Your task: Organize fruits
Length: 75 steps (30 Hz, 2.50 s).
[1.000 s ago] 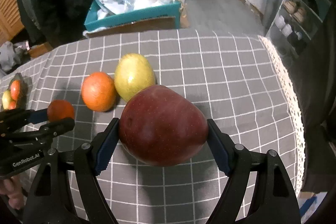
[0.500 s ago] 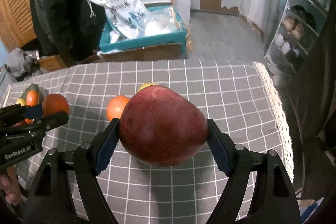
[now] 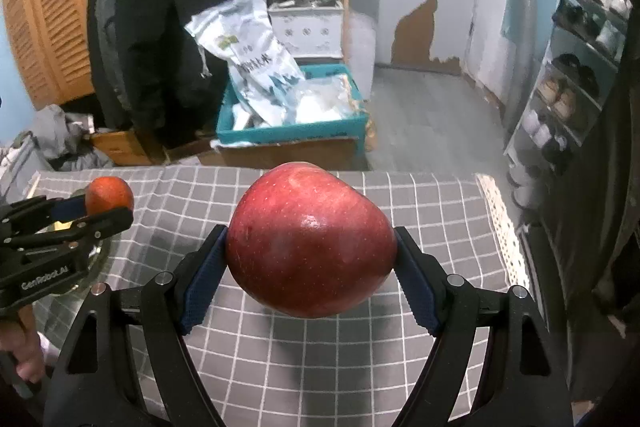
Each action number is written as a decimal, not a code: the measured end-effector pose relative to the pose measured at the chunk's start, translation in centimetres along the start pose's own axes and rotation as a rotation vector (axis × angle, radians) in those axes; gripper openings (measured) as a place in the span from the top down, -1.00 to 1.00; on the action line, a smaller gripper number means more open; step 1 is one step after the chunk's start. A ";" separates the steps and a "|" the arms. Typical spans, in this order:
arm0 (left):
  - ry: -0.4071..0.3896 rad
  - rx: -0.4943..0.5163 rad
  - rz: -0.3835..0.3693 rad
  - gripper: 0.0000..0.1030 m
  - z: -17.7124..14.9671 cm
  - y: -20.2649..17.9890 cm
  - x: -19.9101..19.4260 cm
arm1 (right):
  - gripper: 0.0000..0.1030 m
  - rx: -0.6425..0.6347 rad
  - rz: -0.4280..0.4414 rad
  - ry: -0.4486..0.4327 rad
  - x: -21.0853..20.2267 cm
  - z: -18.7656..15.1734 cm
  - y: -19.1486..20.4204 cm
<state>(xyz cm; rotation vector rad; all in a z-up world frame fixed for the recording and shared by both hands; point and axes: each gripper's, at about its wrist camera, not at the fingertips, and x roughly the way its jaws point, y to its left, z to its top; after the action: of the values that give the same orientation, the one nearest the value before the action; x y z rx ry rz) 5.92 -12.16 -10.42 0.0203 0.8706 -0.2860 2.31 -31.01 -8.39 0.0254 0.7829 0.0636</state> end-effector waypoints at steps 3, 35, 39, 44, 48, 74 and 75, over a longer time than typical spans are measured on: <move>-0.027 0.002 0.005 0.16 0.2 0.3 -1.2 | -0.55 -0.011 0.010 -0.021 -1.0 0.4 0.6; -0.099 -0.098 0.095 0.16 -1.1 8.3 -6.5 | -0.55 -0.117 0.154 -0.033 -0.9 3.3 9.3; -0.094 -0.123 0.114 0.16 -1.6 9.9 -6.5 | -0.55 -0.133 0.179 -0.017 -0.1 3.5 11.0; -0.087 -0.155 0.139 0.16 -2.3 11.9 -6.6 | -0.55 -0.152 0.205 -0.006 0.8 3.9 12.8; -0.084 -0.178 0.156 0.16 -2.8 13.3 -6.7 | -0.55 -0.172 0.225 -0.002 1.3 4.3 14.7; 0.093 -0.301 0.253 0.16 -8.5 22.2 -3.2 | -0.55 -0.270 0.361 0.146 8.0 3.8 25.8; 0.105 -0.307 0.249 0.16 -8.8 22.4 -2.9 | -0.55 -0.280 0.364 0.157 8.5 3.6 26.3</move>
<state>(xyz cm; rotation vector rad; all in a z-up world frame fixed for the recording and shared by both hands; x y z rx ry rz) 3.27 11.24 -16.10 -0.1421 0.9979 0.0846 9.61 -4.15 -10.66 -0.1040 0.9133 0.5246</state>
